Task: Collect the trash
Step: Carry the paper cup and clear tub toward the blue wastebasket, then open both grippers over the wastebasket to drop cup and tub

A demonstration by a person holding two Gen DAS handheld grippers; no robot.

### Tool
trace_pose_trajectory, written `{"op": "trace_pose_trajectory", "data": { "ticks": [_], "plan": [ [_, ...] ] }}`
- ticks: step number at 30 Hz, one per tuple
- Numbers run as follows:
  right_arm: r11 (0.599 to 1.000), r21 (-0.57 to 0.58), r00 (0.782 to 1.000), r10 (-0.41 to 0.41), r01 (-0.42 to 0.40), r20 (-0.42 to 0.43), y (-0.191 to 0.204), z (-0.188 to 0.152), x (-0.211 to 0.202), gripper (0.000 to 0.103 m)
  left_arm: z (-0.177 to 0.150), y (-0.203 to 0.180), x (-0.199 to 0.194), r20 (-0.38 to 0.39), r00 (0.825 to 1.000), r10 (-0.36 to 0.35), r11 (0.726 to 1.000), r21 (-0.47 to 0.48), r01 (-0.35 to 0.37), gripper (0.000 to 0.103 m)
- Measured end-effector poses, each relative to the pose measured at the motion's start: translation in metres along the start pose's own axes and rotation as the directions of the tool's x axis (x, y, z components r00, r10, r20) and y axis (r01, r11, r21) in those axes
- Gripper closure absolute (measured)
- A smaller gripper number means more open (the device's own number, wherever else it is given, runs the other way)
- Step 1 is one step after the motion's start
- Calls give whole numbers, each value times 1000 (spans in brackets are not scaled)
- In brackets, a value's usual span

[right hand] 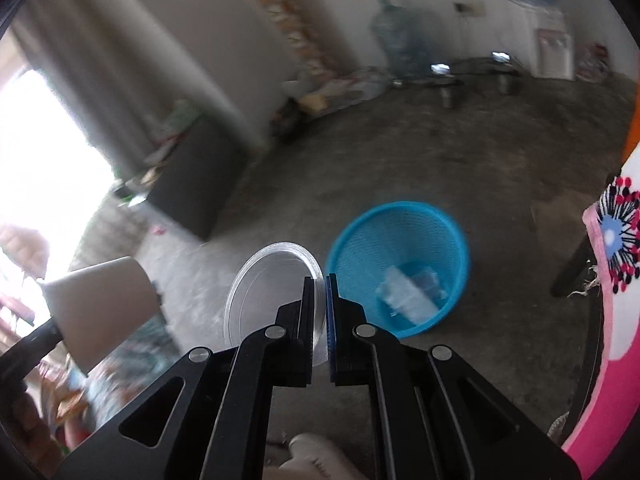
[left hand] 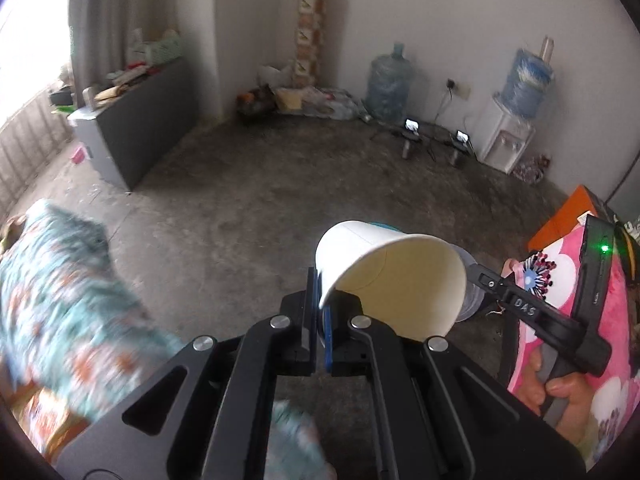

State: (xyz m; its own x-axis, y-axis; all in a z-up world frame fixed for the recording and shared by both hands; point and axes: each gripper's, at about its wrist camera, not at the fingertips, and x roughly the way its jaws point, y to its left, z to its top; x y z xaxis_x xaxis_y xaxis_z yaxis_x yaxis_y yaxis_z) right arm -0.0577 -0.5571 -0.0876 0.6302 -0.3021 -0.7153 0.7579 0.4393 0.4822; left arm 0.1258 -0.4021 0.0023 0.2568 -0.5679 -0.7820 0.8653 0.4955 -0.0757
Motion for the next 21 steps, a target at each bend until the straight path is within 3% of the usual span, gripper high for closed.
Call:
{"op": "trace_pose_trajectory", "data": {
  "ticks": [5,6,7,8,9,11,14,16,21],
  "plan": [
    [991,72,993,-116,116,-6,-35,32,44,96,29,-35,60,-15,999,-36,999,36,37,101],
    [988,88,992,-126,127,-14,-44,38,58,93,33,-40,69,-16,999,-40,998,45,41,98],
    [987,88,991,-130,132,-28,-49,41,69,87,37,-47,83,-24,999,-37,998,57,39,86],
    [982,87,985,-161,165,-58,-59,45,86,67,39,-52,94,-34,999,-31,998,59,33,72],
    [976,88,979,-191,197,-76,-66,45,95,62,40,-56,105,-50,998,-26,998,52,29,69],
    [964,111,968,-232,242,-96,-79,43,104,62,40,-61,112,-75,996,-40,998,36,43,68],
    [963,150,974,-216,224,-68,-85,28,90,62,37,-65,100,-49,996,-80,997,19,81,60],
    [965,158,978,-200,207,-63,-88,21,84,61,35,-67,85,-17,997,-69,997,38,69,57],
    [979,108,985,-170,173,-43,-63,2,58,56,34,-67,39,34,994,-102,994,38,101,50]
  ]
}}
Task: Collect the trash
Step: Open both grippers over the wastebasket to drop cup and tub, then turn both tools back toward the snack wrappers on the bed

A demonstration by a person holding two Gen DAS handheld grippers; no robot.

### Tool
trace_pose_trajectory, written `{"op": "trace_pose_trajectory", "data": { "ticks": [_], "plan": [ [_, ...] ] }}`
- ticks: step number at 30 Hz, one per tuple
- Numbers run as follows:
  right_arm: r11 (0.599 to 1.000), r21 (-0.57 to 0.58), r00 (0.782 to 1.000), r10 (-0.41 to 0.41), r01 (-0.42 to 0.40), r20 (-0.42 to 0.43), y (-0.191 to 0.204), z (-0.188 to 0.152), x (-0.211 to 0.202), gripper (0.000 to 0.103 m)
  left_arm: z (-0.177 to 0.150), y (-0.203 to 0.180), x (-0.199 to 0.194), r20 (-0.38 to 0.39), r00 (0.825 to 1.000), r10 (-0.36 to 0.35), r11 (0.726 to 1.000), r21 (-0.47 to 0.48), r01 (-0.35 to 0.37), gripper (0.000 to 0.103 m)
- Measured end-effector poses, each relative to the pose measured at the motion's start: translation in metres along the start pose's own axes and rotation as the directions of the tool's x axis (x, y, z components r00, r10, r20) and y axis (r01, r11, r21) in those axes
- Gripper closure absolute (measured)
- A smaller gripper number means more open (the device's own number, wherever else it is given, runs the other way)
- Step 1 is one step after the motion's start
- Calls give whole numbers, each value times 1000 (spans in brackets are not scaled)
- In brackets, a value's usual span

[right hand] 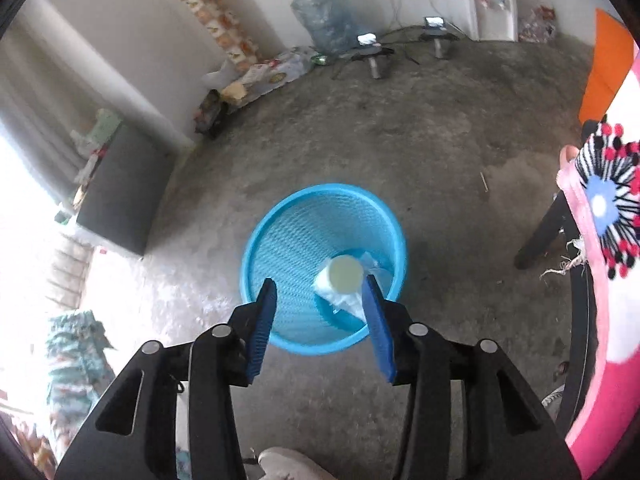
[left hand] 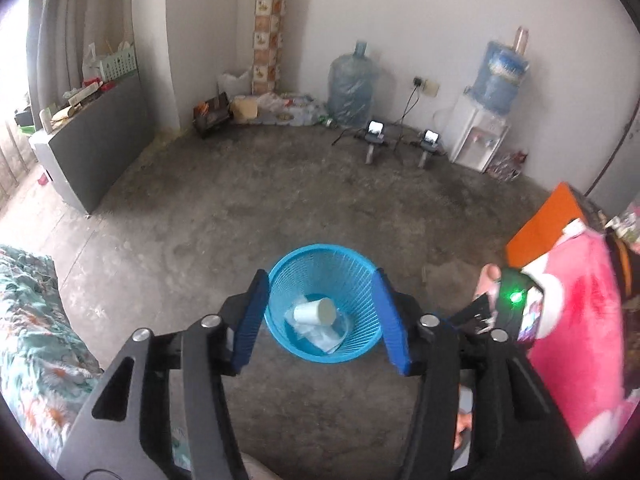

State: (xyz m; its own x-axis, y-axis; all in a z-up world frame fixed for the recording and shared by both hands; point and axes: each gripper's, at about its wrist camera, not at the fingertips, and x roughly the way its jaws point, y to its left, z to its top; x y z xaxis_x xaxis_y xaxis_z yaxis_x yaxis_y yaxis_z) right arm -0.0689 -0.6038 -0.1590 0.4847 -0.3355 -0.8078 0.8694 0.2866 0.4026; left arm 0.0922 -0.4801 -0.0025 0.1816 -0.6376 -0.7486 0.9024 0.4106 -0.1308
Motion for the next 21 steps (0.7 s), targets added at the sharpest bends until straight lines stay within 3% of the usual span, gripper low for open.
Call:
{"op": "trace_pose_trajectory", "data": {
  "ticks": [5,9,12,13,16,21],
  "plan": [
    [992,-128,997,32,-23,68,40,-13,-47,39,-15,-2,-63,69,997,-31,999,18,30,39],
    [966,-256,989,71,-36,131,77,-22,-87,25,-37,5,-100,61,998,-16,999,32,14,36],
    [942,-332,981,114,-56,156,102,-31,-111,16,-59,18,-129,45,999,-9,1000,22,8,25],
    [935,-350,979,123,-61,159,108,-34,-117,15,-68,23,-139,36,999,-12,1000,11,11,19],
    [911,-407,975,140,-59,172,129,-48,-136,9,-94,43,-169,30,1000,-2,999,-42,3,18],
    [872,-488,973,147,-42,178,163,-74,-159,7,-135,78,-219,86,992,96,987,-140,-84,12]
  ]
}}
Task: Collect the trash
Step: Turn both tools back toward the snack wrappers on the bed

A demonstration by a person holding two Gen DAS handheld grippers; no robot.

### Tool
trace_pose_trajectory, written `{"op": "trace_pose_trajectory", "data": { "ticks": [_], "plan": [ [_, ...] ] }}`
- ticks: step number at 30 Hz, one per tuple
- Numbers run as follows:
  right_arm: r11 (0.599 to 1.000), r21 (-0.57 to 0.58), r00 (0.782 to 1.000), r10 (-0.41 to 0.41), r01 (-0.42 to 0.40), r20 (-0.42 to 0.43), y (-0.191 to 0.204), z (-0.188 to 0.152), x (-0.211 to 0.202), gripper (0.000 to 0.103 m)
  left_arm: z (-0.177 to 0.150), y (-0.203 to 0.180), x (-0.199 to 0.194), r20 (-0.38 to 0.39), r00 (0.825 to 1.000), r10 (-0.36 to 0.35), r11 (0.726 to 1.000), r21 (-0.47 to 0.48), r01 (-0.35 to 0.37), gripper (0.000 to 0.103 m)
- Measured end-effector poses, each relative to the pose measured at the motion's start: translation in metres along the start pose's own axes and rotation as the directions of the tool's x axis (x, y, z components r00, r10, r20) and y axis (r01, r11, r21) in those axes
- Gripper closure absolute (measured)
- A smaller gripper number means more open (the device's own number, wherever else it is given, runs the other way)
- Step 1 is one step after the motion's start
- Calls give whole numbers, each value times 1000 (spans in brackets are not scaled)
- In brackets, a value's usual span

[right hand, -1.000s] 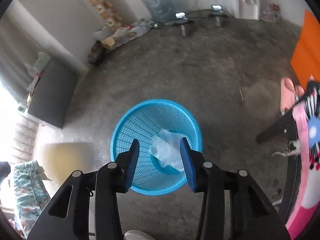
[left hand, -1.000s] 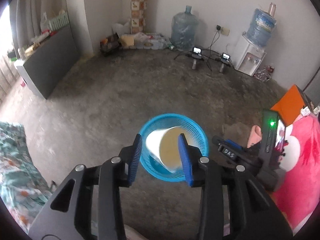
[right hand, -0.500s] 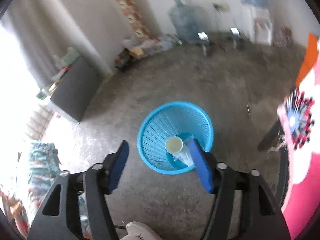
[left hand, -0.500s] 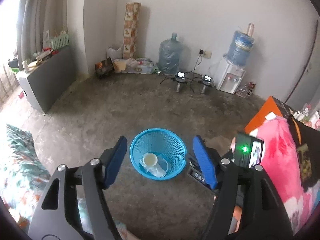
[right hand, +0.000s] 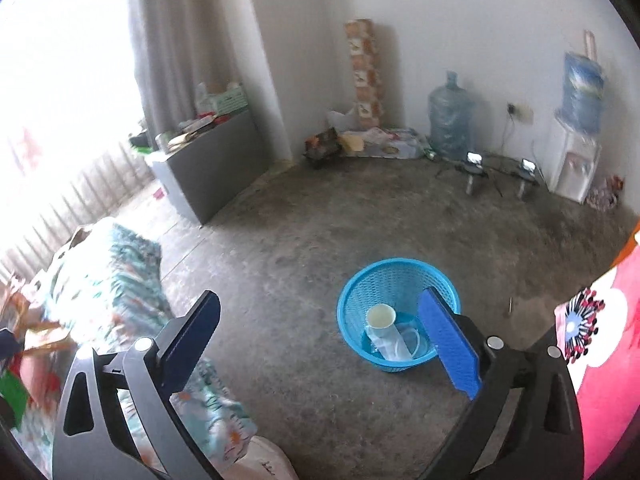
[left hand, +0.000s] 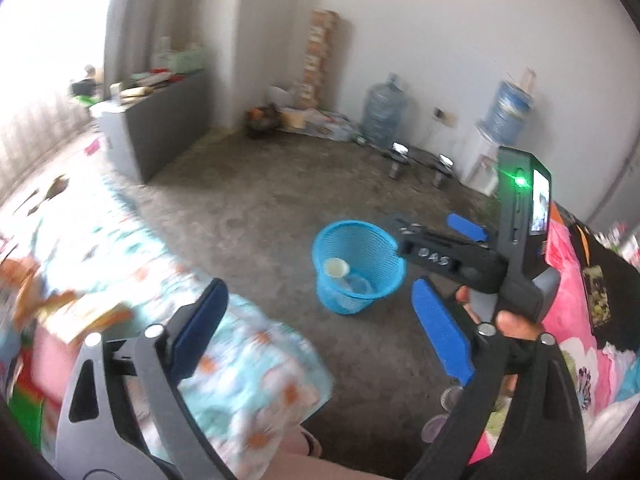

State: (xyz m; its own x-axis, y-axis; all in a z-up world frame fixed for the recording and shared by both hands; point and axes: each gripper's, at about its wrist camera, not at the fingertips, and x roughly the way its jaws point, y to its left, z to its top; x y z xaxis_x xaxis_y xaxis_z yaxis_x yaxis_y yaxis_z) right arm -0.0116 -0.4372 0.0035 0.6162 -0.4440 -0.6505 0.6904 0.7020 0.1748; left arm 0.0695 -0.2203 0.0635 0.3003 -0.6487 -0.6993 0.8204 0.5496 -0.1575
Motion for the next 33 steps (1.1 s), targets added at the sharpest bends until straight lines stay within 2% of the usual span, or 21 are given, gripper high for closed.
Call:
{"op": "trace_pose_trajectory", "data": {
  "ticks": [3,7,11,18,20,23,24,27,33],
  "plan": [
    [998,-50,1000,-23,23,4,23,-1,-11,7,-18,25,-30,26,999,41,997,-69,-39,9],
    [993,-112,999,-41,42,10,50,-6,-21,7,-42,55,-62,45,997,63,985,-163,-55,9],
    [979,-200,998,-34,42,44,80,-12,-35,7,-64,81,-87,39,994,98,970,-225,-87,9],
    [944,-322,993,-39,74,113,122,-16,-57,7,-94,109,-120,108,988,114,950,-304,-76,9],
    [942,-334,993,-5,45,120,129,-16,-65,7,-100,117,-126,125,986,110,945,-321,-65,9],
    [939,-339,988,104,-60,111,135,-15,-74,7,-109,130,-134,144,983,117,933,-354,-60,9],
    [936,-333,982,159,-117,102,135,-16,-78,7,-111,133,-134,144,981,129,928,-366,-68,9],
    [927,-312,964,248,-209,91,136,-16,-85,7,-119,146,-137,128,978,163,910,-403,-99,9],
    [921,-294,949,297,-254,109,138,-18,-94,7,-142,179,-141,94,981,171,845,-525,-97,9]
  ]
}}
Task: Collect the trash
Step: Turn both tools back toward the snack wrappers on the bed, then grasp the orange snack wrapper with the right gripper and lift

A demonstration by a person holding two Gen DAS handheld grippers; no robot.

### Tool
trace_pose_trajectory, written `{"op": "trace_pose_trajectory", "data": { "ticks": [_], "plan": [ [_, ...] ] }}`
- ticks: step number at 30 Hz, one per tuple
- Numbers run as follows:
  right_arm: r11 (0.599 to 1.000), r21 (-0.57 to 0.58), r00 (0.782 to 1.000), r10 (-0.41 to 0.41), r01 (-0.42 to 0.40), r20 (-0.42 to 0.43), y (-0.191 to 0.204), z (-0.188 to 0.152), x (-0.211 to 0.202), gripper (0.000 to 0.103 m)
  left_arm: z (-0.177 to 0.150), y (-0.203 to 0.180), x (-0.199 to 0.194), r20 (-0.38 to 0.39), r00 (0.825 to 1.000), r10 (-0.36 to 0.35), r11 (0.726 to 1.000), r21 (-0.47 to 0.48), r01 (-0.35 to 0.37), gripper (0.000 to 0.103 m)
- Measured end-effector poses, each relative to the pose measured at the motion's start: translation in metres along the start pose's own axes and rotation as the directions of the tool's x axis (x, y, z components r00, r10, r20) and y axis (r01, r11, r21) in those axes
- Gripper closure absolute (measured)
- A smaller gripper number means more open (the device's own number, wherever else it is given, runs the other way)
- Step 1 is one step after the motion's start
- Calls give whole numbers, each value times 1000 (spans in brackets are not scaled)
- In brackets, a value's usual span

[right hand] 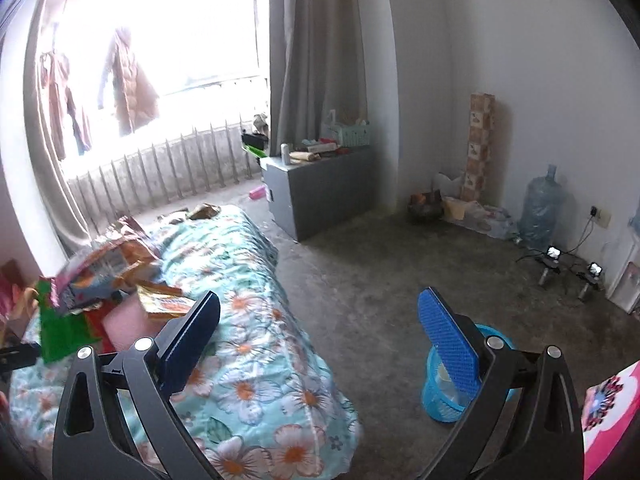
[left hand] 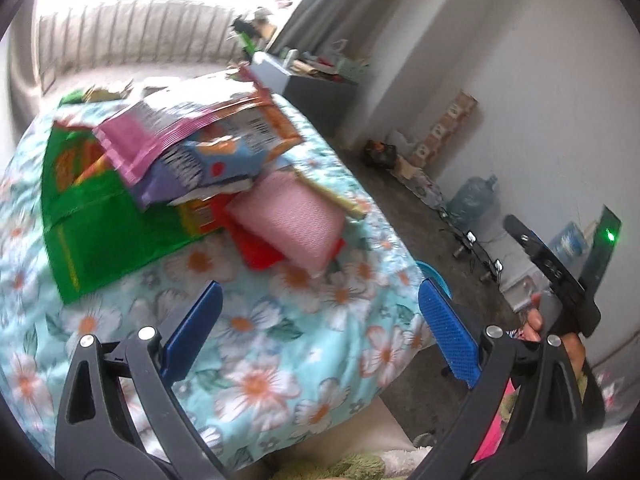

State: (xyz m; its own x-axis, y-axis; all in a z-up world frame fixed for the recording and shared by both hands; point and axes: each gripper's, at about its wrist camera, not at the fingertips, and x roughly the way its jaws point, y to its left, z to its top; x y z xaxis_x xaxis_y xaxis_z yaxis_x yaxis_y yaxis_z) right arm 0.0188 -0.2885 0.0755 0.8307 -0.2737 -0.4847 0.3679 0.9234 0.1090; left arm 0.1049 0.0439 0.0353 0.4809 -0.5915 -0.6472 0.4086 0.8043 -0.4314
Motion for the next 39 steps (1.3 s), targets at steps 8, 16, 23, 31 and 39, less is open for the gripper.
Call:
{"op": "trace_pose_trajectory", "data": {
  "ticks": [8,16,23,31,39],
  "plan": [
    [970,152,972,209,-192,-111,-4,-6,26,7,-14,17,-16,103,994,26,999,20,-28,9],
    [867,315,861,462,-387,-214,18,-19,68,17,-21,-7,-6,200,976,86,965,227,-132,9],
    [689,573,686,672,-443,-278,29,-35,131,30,-18,-26,23,235,966,112,919,346,-190,16],
    [566,738,568,765,-366,-305,46,-56,195,40,-4,-40,70,170,975,141,858,471,-206,35],
    [475,816,511,816,-329,-269,55,-68,228,51,-5,-61,102,155,968,195,761,600,-249,36]
  ]
}}
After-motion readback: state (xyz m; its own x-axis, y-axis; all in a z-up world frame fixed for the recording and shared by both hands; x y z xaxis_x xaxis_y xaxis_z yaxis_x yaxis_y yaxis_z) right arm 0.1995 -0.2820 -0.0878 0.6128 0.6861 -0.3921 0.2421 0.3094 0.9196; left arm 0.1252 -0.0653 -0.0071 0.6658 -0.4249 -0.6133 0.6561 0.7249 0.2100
